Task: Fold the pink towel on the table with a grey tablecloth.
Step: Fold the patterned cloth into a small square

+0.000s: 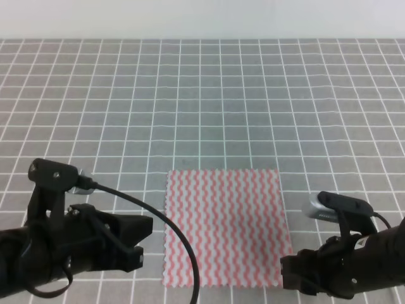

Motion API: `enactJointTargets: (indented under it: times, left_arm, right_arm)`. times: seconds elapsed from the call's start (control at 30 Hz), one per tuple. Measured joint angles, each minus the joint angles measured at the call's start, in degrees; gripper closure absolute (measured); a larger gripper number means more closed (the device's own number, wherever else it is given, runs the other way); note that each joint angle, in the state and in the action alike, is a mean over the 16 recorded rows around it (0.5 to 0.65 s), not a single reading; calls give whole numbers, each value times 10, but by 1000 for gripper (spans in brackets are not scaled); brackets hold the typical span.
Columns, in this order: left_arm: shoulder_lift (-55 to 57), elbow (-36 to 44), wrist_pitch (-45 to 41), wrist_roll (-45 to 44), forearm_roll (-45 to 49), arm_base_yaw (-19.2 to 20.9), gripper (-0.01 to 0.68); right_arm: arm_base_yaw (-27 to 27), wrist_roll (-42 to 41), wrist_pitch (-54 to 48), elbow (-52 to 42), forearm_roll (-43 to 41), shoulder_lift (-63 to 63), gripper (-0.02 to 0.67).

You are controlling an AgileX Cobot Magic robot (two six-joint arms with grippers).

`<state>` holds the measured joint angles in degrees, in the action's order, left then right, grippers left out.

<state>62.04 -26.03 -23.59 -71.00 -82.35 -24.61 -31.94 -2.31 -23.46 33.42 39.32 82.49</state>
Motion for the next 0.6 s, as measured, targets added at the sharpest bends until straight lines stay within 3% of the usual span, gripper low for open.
enactJointTargets:
  times: [0.6]
  left_arm:
    - [1, 0, 6, -3, 1, 0, 675]
  right_arm:
    - [-1, -22, 8, 16, 31, 49, 370]
